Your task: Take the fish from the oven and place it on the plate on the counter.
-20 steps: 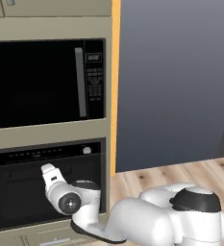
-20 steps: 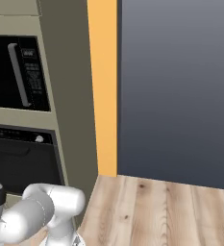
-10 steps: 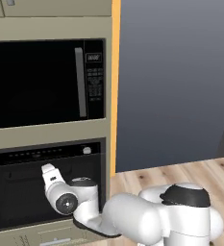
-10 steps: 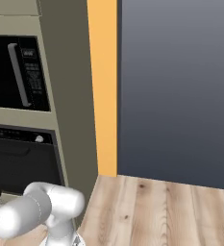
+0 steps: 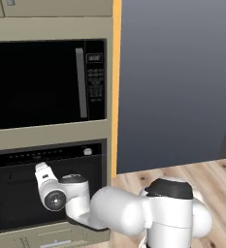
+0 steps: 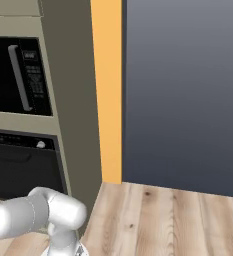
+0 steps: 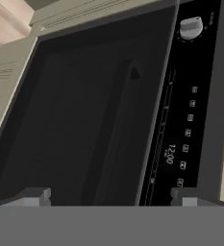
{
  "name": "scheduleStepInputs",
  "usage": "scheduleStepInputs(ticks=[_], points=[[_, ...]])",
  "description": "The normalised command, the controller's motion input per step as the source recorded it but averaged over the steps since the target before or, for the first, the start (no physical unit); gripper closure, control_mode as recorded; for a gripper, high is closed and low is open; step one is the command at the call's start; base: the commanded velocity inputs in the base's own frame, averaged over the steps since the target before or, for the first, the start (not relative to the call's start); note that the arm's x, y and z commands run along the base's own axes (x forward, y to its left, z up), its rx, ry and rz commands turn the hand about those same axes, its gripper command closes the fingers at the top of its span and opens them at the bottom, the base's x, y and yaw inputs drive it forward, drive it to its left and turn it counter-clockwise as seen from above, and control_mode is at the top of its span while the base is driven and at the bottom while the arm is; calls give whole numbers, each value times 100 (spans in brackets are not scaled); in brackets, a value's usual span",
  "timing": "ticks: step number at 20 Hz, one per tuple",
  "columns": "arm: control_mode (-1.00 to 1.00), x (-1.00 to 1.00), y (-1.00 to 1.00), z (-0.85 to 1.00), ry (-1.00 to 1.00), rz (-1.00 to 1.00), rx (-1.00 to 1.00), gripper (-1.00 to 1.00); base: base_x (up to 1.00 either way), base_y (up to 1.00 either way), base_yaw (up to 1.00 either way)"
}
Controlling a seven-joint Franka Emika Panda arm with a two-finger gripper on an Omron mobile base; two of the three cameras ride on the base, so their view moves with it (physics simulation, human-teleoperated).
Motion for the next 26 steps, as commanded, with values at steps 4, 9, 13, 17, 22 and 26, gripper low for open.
scheduleStepInputs(ticks=[4,9,13,17,22,26], points=[[-100,11,0,-14,0,-5,-3,-100,0,0,0],[-100,0,3,-10,0,-13,-1,-100,0,0,0],[-100,0,21,0,-4,-15,-4,-100,0,0,0],[-100,16,20,-6,-5,-7,0,-100,0,0,0],[-100,15,3,-22,-1,-1,0,-100,0,0,0],[-100,22,0,-35,0,0,0,-100,0,0,0]])
